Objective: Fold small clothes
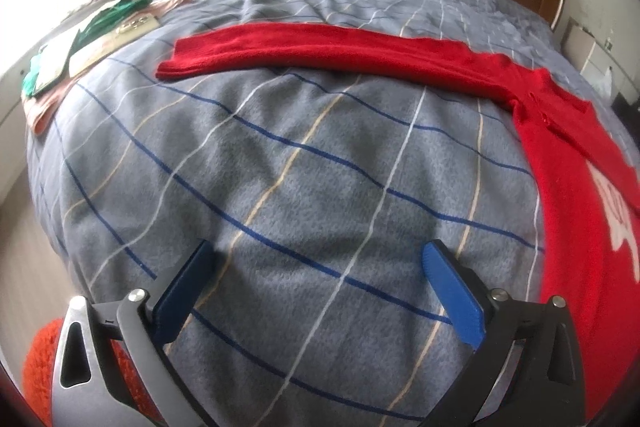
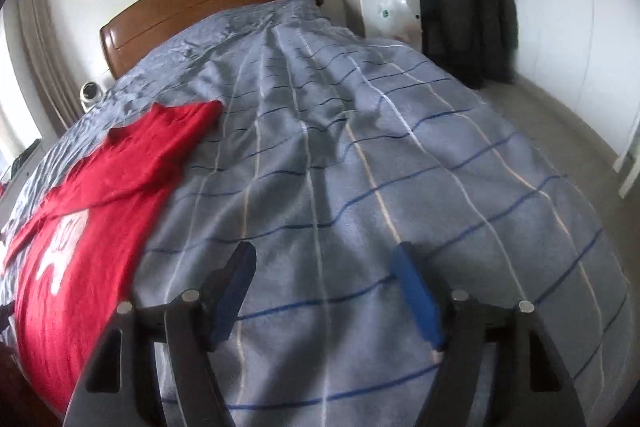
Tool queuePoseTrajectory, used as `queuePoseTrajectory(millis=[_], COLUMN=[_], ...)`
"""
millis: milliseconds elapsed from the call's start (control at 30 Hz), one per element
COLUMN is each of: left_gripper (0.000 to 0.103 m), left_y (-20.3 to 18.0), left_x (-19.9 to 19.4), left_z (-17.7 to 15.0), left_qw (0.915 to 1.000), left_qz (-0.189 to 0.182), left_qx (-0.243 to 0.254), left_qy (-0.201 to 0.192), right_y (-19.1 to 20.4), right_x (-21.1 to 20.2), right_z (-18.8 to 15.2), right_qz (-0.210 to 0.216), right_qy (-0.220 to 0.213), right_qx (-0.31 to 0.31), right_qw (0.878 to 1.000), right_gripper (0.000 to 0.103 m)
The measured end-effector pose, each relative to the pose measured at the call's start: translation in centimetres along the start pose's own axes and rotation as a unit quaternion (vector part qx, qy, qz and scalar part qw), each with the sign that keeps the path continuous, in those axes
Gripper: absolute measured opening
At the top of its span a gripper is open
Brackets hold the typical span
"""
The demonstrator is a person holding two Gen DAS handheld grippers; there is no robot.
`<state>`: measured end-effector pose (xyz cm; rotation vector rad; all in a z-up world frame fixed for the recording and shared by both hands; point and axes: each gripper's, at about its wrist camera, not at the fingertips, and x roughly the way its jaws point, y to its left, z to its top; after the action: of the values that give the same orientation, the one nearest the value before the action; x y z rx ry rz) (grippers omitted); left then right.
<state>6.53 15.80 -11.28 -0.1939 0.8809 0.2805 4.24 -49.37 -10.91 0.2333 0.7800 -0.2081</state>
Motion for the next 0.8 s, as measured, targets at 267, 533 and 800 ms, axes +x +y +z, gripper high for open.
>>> queuePoseTrajectory(millis=[267,533,800], left_gripper=[0.103,0.103,0.103], left_y=[0.4,0.5,0.4], left_x=[0.3,0.1,-0.6], left_z=[0.2,0.1,-0.2], left_qw=[0.9996,0.9993,0.999], left_qz=[-0.02,-0.027,-0.035], left_qx=[0.008,0.015,0.018], left_qy=[0.019,0.019,0.021], right_y=[0.1,1.1,1.2], right_x=[1.2,1.9,1.9], right_z=[-1.3,-1.8,-2.0], right_qz=[-0.027,-0.055,-0.058], right_qy=[0.029,0.032,0.029], right_qx=[-0.02,-0.039,-0.044], right_qw=[0.999,0.997,0.997], right_gripper=[0.077,0.087,0.088])
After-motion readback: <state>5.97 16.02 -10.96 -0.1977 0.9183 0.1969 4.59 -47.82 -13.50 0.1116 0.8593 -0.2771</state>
